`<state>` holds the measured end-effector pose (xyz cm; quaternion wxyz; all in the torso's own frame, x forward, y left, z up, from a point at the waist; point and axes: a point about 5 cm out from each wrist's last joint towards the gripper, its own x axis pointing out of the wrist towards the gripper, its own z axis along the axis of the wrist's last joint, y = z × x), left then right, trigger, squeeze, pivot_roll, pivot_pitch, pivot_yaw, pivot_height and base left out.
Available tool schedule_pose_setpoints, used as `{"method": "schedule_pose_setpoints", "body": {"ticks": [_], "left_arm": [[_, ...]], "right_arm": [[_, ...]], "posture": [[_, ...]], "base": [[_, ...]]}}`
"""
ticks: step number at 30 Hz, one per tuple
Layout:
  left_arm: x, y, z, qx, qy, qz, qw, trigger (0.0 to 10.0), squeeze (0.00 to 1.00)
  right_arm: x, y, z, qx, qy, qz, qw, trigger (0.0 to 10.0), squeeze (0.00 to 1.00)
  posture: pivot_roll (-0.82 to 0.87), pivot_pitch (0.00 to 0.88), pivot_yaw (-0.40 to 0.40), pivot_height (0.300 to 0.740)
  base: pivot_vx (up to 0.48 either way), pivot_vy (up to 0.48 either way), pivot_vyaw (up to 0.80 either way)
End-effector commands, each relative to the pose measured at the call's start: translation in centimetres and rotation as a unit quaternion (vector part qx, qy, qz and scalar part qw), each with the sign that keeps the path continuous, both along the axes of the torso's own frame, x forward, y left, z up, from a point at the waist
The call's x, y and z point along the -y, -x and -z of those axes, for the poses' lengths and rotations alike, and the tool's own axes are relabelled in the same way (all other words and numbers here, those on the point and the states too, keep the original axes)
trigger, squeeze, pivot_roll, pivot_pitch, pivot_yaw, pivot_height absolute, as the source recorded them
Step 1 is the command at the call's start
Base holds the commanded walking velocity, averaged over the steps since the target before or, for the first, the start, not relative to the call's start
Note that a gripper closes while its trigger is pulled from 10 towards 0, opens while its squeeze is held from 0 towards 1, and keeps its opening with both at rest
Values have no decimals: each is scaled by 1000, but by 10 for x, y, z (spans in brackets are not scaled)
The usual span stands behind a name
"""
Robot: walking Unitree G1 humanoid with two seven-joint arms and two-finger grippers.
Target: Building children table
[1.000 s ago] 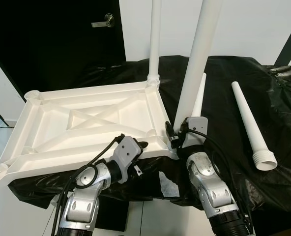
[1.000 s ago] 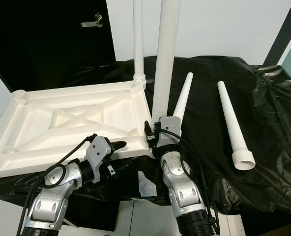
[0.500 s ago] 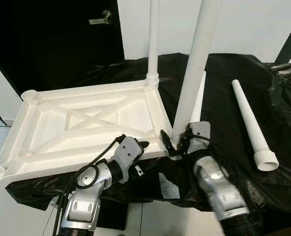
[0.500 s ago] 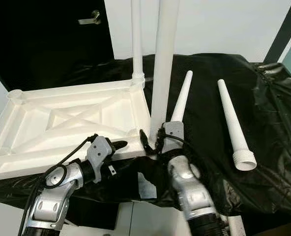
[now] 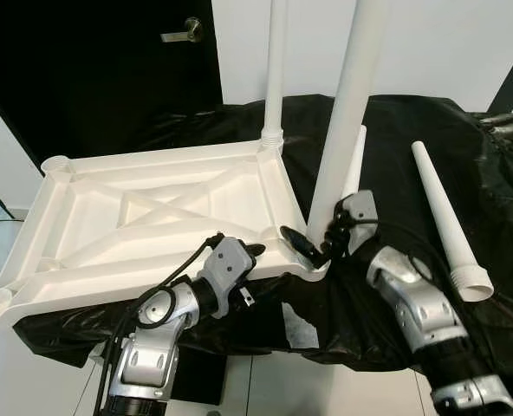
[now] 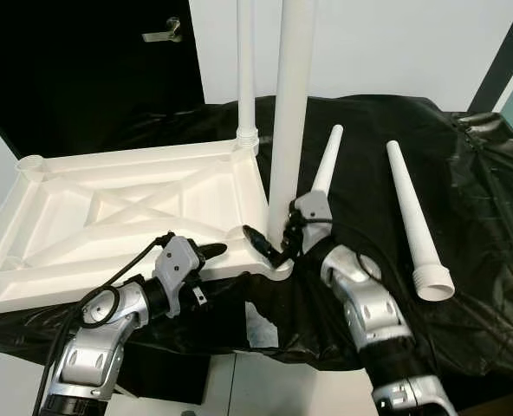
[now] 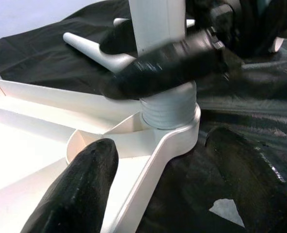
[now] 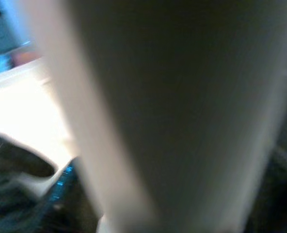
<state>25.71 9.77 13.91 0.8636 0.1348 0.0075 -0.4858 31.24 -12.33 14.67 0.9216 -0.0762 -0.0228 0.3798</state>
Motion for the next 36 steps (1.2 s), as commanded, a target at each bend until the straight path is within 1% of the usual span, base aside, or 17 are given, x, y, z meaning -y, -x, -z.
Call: {"method": "schedule_pose_setpoints", "body": {"ticks": [1, 10, 15, 16, 18, 19, 22, 24, 25, 28, 29, 32, 33, 35, 36], "left_arm": [[-6, -9, -2, 25, 4, -91, 996, 10000, 0], [-6, -8, -2, 25, 5, -94, 995, 10000, 0], [-6, -8, -2, 24, 6, -93, 995, 10000, 0], [-6, -8, -2, 25, 7, -95, 995, 10000, 0], [-6, -8, -2, 25, 7, -95, 995, 10000, 0], [-7, -9, -2, 25, 8, -97, 995, 10000, 0], [-7, -9, -2, 25, 8, -97, 995, 10000, 0], [-7, -8, -1, 24, 7, -96, 995, 10000, 0], [-7, -8, -1, 24, 7, -96, 995, 10000, 0], [-6, -7, -1, 22, 8, -95, 995, 10000, 0], [-6, -7, -1, 22, 8, -95, 995, 10000, 0], [-6, -6, -1, 21, 8, -95, 995, 10000, 0], [-6, -6, -1, 21, 8, -95, 995, 10000, 0], [-6, -6, -1, 21, 8, -95, 995, 10000, 0], [-6, -6, -1, 20, 8, -94, 995, 10000, 0]], "right_arm": [[-1, 0, 8, -15, 16, -19, 1000, 0, 0], [4, 1, 11, -32, 10, -22, 999, 0, 0], [6, 0, 14, -36, 1, -9, 999, 0, 0], [6, 0, 14, -39, -8, -1, 999, 5882, 0], [6, 0, 14, -39, -8, -1, 999, 5882, 0], [6, 0, 14, -43, -15, 6, 999, 10000, 0], [5, -1, 13, -41, -23, 20, 999, 10000, 0], [0, -1, 13, -39, -28, 48, 998, 10000, 0], [-3, 0, 14, -32, -21, 62, 997, 10000, 0], [-9, 2, 19, -40, -37, 127, 990, 10000, 0], [-9, 2, 19, -40, -37, 127, 990, 10000, 0], [-11, 4, 22, -48, -62, 186, 979, 10000, 0], [-11, 4, 22, -48, -62, 186, 979, 10000, 0], [-13, 6, 25, -53, -60, 222, 972, 10000, 0], [-14, 7, 26, -46, -55, 239, 968, 10000, 0]], "posture": [[13, 0, 3, 740], [13, 0, 2, 740], [11, 0, 2, 740], [10, 0, 2, 740], [10, 0, 2, 740], [10, 0, 1, 740], [6, 0, 2, 740], [6, 0, 1, 740], [7, 0, 2, 740], [9, 0, 1, 740], [9, 0, 1, 740], [11, 0, 1, 740], [11, 0, 1, 740], [12, 0, 1, 740], [12, 0, 1, 740]], "base": [[0, 0, 0], [0, 0, 0], [0, 0, 0], [0, 0, 0], [0, 0, 0], [0, 0, 0], [0, 0, 0], [0, 0, 0], [0, 0, 0], [0, 0, 0], [0, 0, 0], [0, 0, 0], [0, 0, 0], [0, 0, 0], [0, 0, 0]]}}
